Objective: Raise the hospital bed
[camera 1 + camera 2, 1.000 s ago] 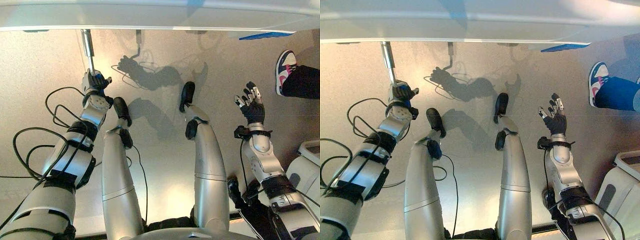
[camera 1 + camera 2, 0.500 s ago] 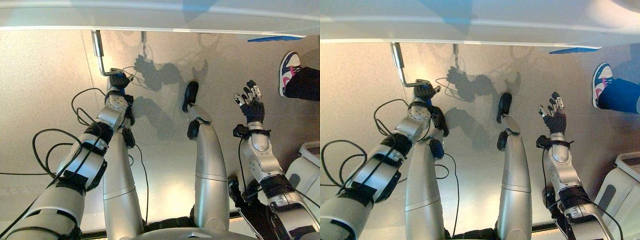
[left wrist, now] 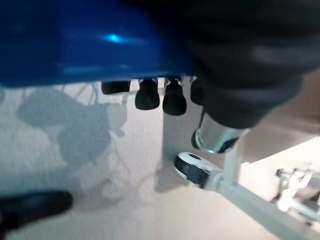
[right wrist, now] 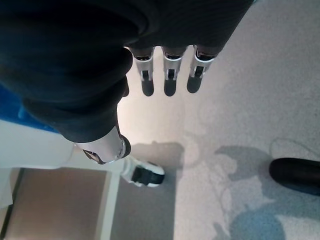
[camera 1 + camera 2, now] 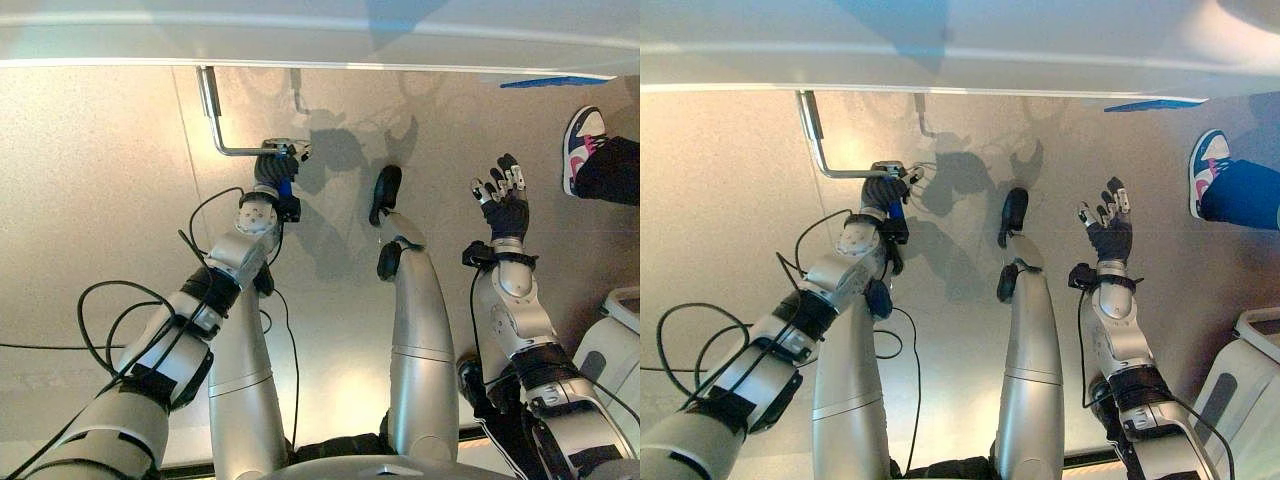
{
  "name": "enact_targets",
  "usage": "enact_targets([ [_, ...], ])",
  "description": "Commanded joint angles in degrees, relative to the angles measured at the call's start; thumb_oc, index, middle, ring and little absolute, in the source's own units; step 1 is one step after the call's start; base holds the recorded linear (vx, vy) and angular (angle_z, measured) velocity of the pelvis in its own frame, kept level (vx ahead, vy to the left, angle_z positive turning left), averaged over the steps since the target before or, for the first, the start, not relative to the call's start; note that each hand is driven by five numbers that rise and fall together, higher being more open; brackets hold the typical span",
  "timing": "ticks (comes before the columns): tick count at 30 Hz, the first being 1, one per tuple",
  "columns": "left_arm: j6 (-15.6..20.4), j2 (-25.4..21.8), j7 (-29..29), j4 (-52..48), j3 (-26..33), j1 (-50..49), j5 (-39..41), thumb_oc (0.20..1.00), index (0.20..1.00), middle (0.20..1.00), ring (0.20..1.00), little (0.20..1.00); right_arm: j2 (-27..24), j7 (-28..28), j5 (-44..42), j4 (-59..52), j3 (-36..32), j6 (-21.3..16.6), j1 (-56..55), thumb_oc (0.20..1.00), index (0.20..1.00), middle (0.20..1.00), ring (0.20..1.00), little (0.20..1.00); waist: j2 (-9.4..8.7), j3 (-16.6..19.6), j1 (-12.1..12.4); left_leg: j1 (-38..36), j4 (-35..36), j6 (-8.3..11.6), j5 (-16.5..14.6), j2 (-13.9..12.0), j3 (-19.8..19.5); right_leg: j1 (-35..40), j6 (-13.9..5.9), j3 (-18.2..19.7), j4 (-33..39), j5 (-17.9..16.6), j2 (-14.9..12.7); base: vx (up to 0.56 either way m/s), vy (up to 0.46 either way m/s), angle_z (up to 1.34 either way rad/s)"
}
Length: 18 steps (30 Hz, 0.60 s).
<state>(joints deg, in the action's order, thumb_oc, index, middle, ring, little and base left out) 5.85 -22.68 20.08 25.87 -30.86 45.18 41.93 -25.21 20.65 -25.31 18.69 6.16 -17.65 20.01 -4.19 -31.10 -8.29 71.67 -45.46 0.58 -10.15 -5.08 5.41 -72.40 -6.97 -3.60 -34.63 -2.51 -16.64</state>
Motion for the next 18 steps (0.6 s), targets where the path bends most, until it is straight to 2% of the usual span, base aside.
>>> enact_targets([
  [1,5.2,7.6,-6.6,-12.1,-4.6,3.5,3.7,0.200,0.200,0.200,0.200,0.200,-3.4,1.6,1.0,-3.7,-3.5,-1.4,-2.3,1.000,1.000,1.000,1.000,1.000,3.29,1.3,0.9,-3.0,5.8,0.19,2.9,-0.2,-2.7,1.2,-1.89,-1.1,-4.7,3.6,0.6,0.00,0.000,0.00],
  [5,5.4,5.7,-7.9,-16.7,-4.0,0.7,8.1,0.200,0.200,0.200,0.200,0.200,-3.2,1.8,1.2,-3.2,-3.7,-1.2,-2.4,1.000,1.000,1.000,1.000,1.000,3.79,1.3,1.3,-3.6,6.3,0.29,3.1,-0.1,-2.7,1.7,-1.90,-1.1,-4.3,3.4,0.4,0.00,0.000,0.00],
  [8,5.5,1.2,-10.7,-24.6,-2.7,-4.4,15.1,0.200,0.200,0.200,0.200,0.200,-2.7,1.3,1.8,-3.0,-4.2,-0.6,-3.3,1.000,1.000,1.000,1.000,1.000,4.70,1.3,2.2,-4.9,7.9,0.51,3.7,0.1,-2.7,3.1,-2.05,-1.2,-3.4,3.0,-0.2,0.00,0.000,0.00],
  [18,4.9,-8.0,-15.9,-35.7,-0.1,-14.5,23.6,0.200,0.200,0.200,0.200,0.200,-2.7,-0.5,2.7,-2.2,-4.9,-0.4,-5.1,1.000,1.000,1.000,1.000,1.000,5.95,1.3,3.6,-8.0,11.1,0.58,4.9,0.8,-2.6,6.1,-2.37,-1.5,-1.5,2.1,-1.5,-0.01,0.006,0.04],
])
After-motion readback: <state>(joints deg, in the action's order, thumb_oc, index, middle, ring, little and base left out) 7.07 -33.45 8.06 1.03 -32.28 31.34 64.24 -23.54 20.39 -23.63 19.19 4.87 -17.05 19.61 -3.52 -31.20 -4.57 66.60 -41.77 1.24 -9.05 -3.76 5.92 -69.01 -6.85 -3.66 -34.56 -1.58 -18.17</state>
